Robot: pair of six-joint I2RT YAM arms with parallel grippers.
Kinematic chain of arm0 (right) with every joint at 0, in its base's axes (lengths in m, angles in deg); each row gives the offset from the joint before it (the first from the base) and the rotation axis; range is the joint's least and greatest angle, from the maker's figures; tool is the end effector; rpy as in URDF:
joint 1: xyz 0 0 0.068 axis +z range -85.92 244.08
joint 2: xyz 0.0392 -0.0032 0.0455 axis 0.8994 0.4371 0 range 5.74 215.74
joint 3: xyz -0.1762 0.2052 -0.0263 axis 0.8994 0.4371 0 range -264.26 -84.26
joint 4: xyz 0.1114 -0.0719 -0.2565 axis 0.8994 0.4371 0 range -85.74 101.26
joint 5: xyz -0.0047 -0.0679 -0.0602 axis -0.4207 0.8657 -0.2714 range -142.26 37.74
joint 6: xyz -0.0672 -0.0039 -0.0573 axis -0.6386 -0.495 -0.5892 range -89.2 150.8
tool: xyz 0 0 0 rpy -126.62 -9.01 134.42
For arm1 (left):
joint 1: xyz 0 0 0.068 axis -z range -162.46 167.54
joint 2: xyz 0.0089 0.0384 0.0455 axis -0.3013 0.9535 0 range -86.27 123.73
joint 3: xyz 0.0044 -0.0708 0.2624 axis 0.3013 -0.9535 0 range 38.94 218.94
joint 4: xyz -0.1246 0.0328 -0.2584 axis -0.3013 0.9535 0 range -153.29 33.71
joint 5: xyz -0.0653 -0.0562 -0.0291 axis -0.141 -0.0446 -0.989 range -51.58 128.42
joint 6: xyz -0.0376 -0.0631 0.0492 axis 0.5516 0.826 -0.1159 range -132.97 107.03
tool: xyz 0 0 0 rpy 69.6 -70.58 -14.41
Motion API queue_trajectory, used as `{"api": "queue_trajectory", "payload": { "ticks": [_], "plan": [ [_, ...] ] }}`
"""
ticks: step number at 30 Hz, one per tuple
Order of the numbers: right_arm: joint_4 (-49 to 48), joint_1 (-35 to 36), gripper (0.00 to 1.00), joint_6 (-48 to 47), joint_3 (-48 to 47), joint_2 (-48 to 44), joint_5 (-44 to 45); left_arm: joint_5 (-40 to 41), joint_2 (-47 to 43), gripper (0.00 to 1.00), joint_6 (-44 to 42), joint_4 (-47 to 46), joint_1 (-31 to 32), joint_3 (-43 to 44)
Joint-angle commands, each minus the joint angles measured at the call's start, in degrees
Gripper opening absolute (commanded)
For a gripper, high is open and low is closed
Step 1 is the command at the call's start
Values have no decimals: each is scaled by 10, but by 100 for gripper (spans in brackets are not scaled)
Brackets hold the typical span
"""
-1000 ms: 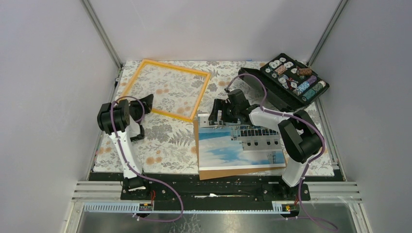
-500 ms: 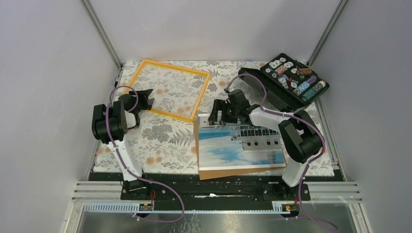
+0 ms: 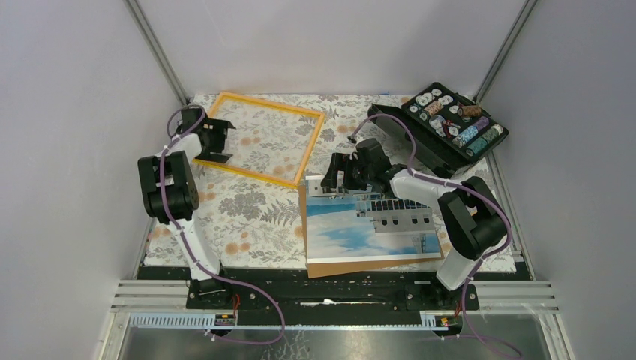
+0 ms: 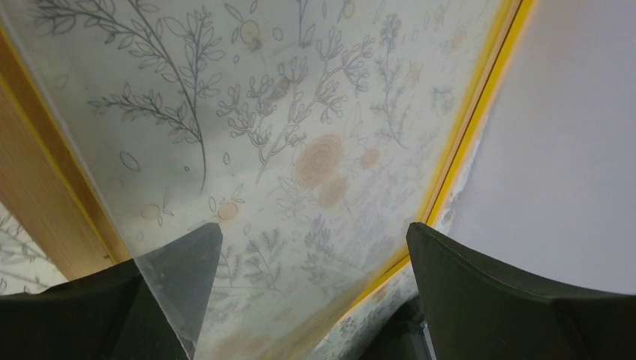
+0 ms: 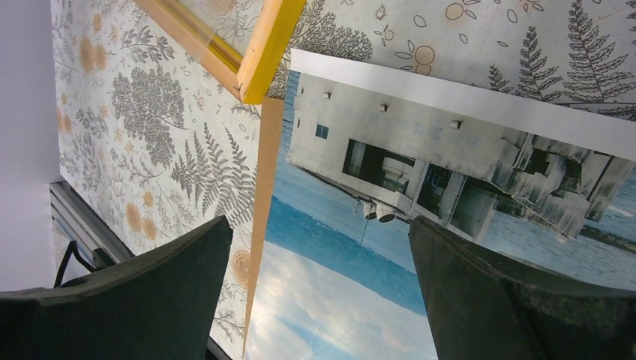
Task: Put the photo into the frame
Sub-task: Adjust the photo frame item on the photo frame, then move the photo frame to the center of the board.
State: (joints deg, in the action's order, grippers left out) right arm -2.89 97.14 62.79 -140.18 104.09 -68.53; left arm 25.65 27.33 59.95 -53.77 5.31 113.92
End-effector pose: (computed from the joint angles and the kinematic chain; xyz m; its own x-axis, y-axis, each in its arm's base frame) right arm 0.3424 0.2491 0.1468 -0.7895 0.0929 -0.6067 -0.3503 0.7434 0.5697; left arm 0.4701 0.0841 0.1181 -0.1541 -0.9873 -0.0385 -0.7142 0.1382 -0.6861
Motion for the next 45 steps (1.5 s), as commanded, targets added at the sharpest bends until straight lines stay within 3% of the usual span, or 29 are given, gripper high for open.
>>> {"api": "queue_trajectory", "payload": {
  "ticks": [1, 7, 21, 25, 30, 33, 36, 41, 43, 45],
  "plan": [
    [-25, 0, 96, 4, 5, -33, -14, 72, 20, 99, 2, 249, 11, 121],
    [-30, 0, 96, 6, 8, -34, -21, 86, 60, 99, 30, 434, 19, 232],
    [-40, 0, 96, 9, 12, -26, -27, 124, 33, 99, 37, 499, 30, 268],
    [-41, 0, 96, 8, 12, -24, -25, 150, 2, 99, -52, 435, 30, 246],
    [-31, 0, 97, -9, 11, -30, -4, 169, -106, 99, -252, 292, 43, 166],
    [-27, 0, 97, -15, 9, -24, 4, 125, -213, 99, -353, 175, 49, 68],
    [-23, 0, 97, -19, 5, -16, 10, 56, -280, 99, -405, 132, 49, 7],
    [0, 1, 97, -26, -11, -11, 18, -15, -276, 99, -394, 111, 50, -28],
    [15, 3, 97, -26, -17, -13, 21, -38, -269, 99, -341, 57, 50, -58],
    [45, 8, 96, -27, -30, -19, 22, 9, -260, 95, -250, 32, 50, -82]
  ]
}}
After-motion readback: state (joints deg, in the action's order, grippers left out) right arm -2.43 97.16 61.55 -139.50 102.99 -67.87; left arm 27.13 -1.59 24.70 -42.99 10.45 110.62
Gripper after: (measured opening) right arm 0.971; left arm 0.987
